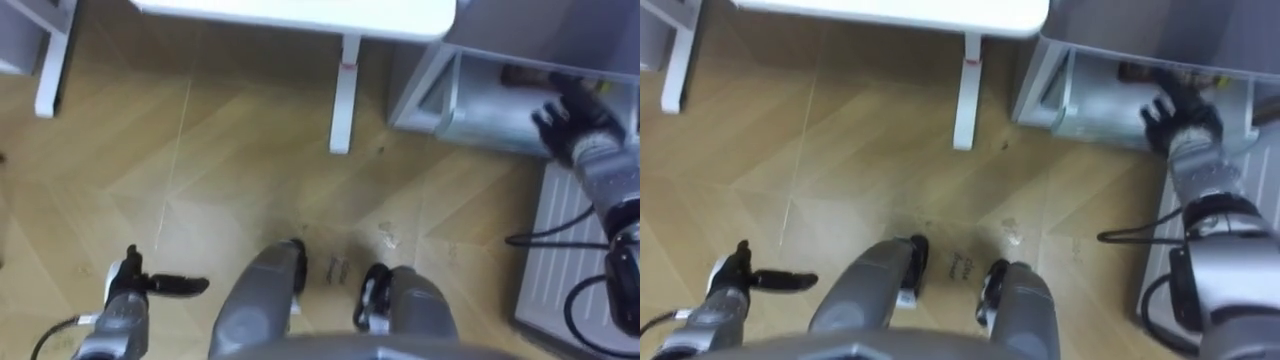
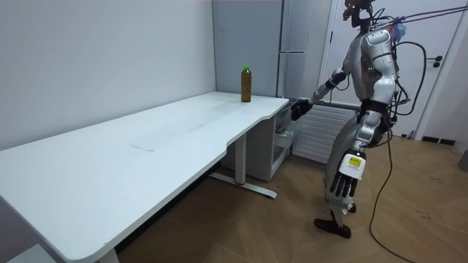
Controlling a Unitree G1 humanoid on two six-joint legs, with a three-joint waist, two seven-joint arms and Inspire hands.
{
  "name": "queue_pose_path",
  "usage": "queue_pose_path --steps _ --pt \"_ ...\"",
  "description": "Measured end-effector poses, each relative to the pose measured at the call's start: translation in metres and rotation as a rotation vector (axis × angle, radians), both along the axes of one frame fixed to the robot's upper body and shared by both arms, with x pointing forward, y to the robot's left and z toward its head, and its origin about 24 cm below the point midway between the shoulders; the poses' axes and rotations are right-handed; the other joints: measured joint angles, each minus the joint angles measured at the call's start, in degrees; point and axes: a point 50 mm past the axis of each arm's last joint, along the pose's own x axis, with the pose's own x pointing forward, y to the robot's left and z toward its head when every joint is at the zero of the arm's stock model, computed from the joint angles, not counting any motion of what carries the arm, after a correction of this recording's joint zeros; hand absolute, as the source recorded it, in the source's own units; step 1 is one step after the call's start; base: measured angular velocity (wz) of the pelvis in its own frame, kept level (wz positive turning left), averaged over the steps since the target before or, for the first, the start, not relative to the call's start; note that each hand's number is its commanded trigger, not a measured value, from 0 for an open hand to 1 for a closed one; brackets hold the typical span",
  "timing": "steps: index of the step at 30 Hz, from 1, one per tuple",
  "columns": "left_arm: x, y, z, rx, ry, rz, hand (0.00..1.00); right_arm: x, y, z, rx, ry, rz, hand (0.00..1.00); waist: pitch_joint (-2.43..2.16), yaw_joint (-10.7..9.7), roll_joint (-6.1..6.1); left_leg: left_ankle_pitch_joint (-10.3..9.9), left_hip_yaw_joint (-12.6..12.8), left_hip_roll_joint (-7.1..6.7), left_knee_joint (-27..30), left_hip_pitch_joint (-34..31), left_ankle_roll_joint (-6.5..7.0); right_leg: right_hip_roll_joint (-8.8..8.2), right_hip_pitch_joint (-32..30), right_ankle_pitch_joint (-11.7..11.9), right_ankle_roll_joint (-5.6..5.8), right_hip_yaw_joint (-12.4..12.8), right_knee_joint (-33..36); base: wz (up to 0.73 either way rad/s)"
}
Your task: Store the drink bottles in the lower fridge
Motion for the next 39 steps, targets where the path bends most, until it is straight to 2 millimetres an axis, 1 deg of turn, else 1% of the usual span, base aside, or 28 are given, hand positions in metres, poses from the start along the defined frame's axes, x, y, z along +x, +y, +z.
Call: queue_pose_path --steps 2,4,6,7,8,9,10,11,12,13,14,15,16,17,19,20,22,23,24,25,26,27,32,34,35,39 --pt "-0.001 0.003 0.001 -0.006 -0.004 0.013 0.0 -0.009 -0.002 -0.007 0.001 0.014 0.003 0.0 -0.02 -0.18 0.02 0.06 -0.13 -0.04 -0.81 1.7 0.07 0.02 1.95 0.11 0.17 -0.43 -1.46 0.06" --pt "-0.004 0.002 0.0 -0.009 -0.001 0.013 0.0 -0.024 -0.003 -0.018 0.008 0.035 0.004 0.0 -0.17 -0.2 0.06 0.1 -0.21 0.1 -2.65 4.77 0.13 0.43 5.67 0.52 0.54 -0.93 -4.39 0.07" --pt "-0.013 0.003 -0.002 -0.018 0.013 0.018 0.0 -0.036 -0.001 -0.027 0.011 0.048 0.02 0.0 -1.11 -0.79 0.1 0.42 -0.21 0.38 -5.03 7.39 0.27 1.02 8.98 1.49 0.81 -1.4 -7.97 0.02" --pt "-0.019 0.003 -0.003 -0.023 0.025 0.028 0.0 -0.044 0.0 -0.033 0.019 0.057 0.024 0.0 -1.79 -1.08 0.11 0.59 -0.16 0.71 -6.55 9.25 0.3 1.61 11.28 2.43 0.93 -1.47 -10.33 -0.08" --pt "-0.024 0.005 -0.004 -0.023 0.029 0.045 0.0 -0.053 0.003 -0.04 0.039 0.064 0.016 0.0 -2.19 -1.23 -0.05 0.8 0.03 0.85 -7.89 11.33 0.31 1.95 13.63 3.09 1.06 -1.44 -12.52 -0.08" --pt "-0.026 0.005 -0.004 -0.024 0.031 0.055 0.0 -0.058 0.004 -0.044 0.05 0.065 0.006 0.0 -2.37 -1.47 -0.01 0.81 0.05 0.89 -8.5 12.41 0.31 2.14 14.93 3.38 1.16 -1.44 -13.69 -0.06" --pt "-0.03 0.005 -0.005 -0.023 0.037 0.063 0.0 -0.07 0.006 -0.053 0.077 0.073 -0.019 0.0 -2.72 -1.74 0.06 0.81 0.03 0.99 -9.65 14.72 0.31 2.55 17.72 4.09 1.39 -1.46 -15.86 0.0" --pt "-0.033 0.004 -0.006 -0.02 0.042 0.061 0.0 -0.076 0.008 -0.057 0.086 0.078 -0.024 0.0 -2.87 -1.83 0.1 0.81 0.04 1.0 -10.17 15.8 0.32 2.66 19.04 4.41 1.46 -1.59 -16.97 0.0" --pt "-0.042 0.004 -0.007 -0.02 0.048 0.075 0.0 -0.087 0.012 -0.064 0.108 0.081 -0.027 0.0 -3.17 -2.02 0.13 0.82 0.17 0.93 -11.78 18.31 0.33 2.76 21.86 4.79 1.67 -1.79 -19.12 0.0" --pt "-0.052 0.003 -0.008 -0.017 0.062 0.084 0.0 -0.097 0.018 -0.069 0.14 0.068 -0.038 0.0 -3.32 -2.69 0.16 0.91 0.34 0.88 -13.27 20.54 0.45 2.79 23.98 5.17 1.85 -2.0 -20.68 -0.04" --pt "-0.056 0.003 -0.009 -0.015 0.07 0.089 0.0 -0.101 0.021 -0.071 0.153 0.06 -0.041 0.0 -3.33 -2.92 0.17 0.91 0.49 0.86 -13.73 21.46 0.45 2.79 24.93 5.26 1.88 -2.02 -21.31 -0.07" --pt "-0.065 0.001 -0.01 -0.019 0.085 0.114 0.0 -0.116 0.024 -0.079 0.17 0.072 -0.043 0.0 -3.29 -3.51 0.32 0.91 0.58 0.81 -14.77 23.38 0.46 2.9 26.95 5.64 2.03 -2.03 -22.83 0.0" --pt "-0.072 -0.001 -0.012 -0.025 0.093 0.141 0.0 -0.132 0.027 -0.086 0.182 0.097 -0.051 0.0 -3.42 -3.88 0.42 0.91 0.56 0.77 -15.58 25.01 0.46 3.01 28.67 5.98 2.16 -2.12 -24.26 0.0" --pt "-0.074 -0.002 -0.012 -0.027 0.097 0.153 0.0 -0.139 0.029 -0.09 0.189 0.112 -0.057 0.0 -3.44 -3.86 0.46 0.91 0.58 0.77 -15.91 25.54 0.46 3.02 29.11 6.02 2.18 -2.12 -24.44 0.0" --pt "-0.086 -0.003 -0.013 -0.023 0.121 0.174 0.0 -0.162 0.038 -0.1 0.221 0.152 -0.078 0.0 -3.49 -4.09 0.69 0.92 0.8 0.81 -16.88 26.82 0.46 3.06 29.94 6.04 2.16 -2.13 -24.86 -0.07" --pt "-0.09 -0.005 -0.014 -0.016 0.127 0.186 0.0 -0.172 0.042 -0.105 0.229 0.171 -0.09 0.0 -3.36 -4.25 0.98 0.92 0.93 0.85 -17.05 27.35 0.45 3.1 30.7 6.07 2.12 -2.11 -25.09 -0.07" --pt "-0.094 -0.008 -0.015 -0.012 0.133 0.194 0.0 -0.185 0.048 -0.11 0.23 0.207 -0.095 0.0 -3.26 -4.34 1.35 0.94 1.04 0.85 -17.43 28.41 0.45 3.1 31.37 6.07 2.13 -1.96 -25.1 -0.03" --pt "-0.095 -0.008 -0.015 -0.013 0.135 0.194 0.0 -0.192 0.051 -0.113 0.228 0.233 -0.085 0.0 -2.91 -4.66 1.31 0.93 1.01 0.87 -17.84 28.89 0.45 3.14 31.9 6.07 2.13 -1.97 -25.14 0.0" --pt "-0.095 -0.008 -0.015 -0.012 0.132 0.194 0.0 -0.195 0.053 -0.115 0.226 0.242 -0.079 0.0 -2.73 -4.87 1.75 0.93 1.01 0.88 -17.98 29.04 0.44 3.15 32.12 6.08 2.14 -1.98 -25.17 0.0" --pt "-0.095 -0.008 -0.014 -0.007 0.127 0.195 0.0 -0.2 0.056 -0.118 0.226 0.263 -0.065 0.0 -2.61 -5.15 1.68 0.94 0.95 0.87 -18.45 29.48 0.43 3.18 32.56 6.1 2.16 -2.0 -25.23 0.0" --pt "-0.094 -0.008 -0.014 -0.006 0.125 0.195 0.0 -0.203 0.058 -0.12 0.225 0.278 -0.058 0.0 -2.72 -5.25 1.72 0.95 0.92 0.87 -18.41 29.55 0.42 3.2 32.64 6.1 2.16 -2.01 -25.24 0.0" --pt "-0.094 -0.008 -0.014 -0.006 0.119 0.195 0.0 -0.208 0.061 -0.123 0.221 0.306 -0.039 0.0 -2.94 -5.47 1.65 0.98 0.87 0.87 -18.4 29.57 0.38 3.2 32.66 6.11 2.16 -2.07 -25.22 0.0" --pt "-0.089 -0.012 -0.015 -0.016 0.098 0.194 0.0 -0.221 0.071 -0.13 0.235 0.367 -0.022 0.0 -3.07 -5.88 1.58 1.27 0.77 0.87 -18.43 29.69 0.29 3.23 32.75 6.25 1.99 -2.22 -25.21 0.0" --pt "-0.09 -0.014 -0.016 -0.022 0.1 0.196 0.0 -0.226 0.073 -0.131 0.231 0.39 -0.007 0.0 -3.06 -5.98 1.53 1.29 0.68 0.85 -18.44 29.86 0.31 3.24 33.15 6.3 2.02 -2.15 -25.23 0.0" --pt "-0.09 -0.015 -0.016 -0.024 0.102 0.197 0.0 -0.231 0.073 -0.132 0.232 0.41 -0.01 0.0 -2.9 -6.25 1.47 1.29 0.61 0.83 -18.56 30.38 0.31 3.25 33.53 6.31 2.03 -2.17 -25.33 0.0" --pt "-0.091 -0.012 -0.015 -0.009 0.09 0.254 0.0 -0.24 0.073 -0.135 0.216 0.474 0.012 0.0 -2.87 -6.4 1.08 1.28 0.59 0.89 -18.7 30.89 0.3 3.43 34.28 6.49 2.03 -2.15 -26.28 0.0"
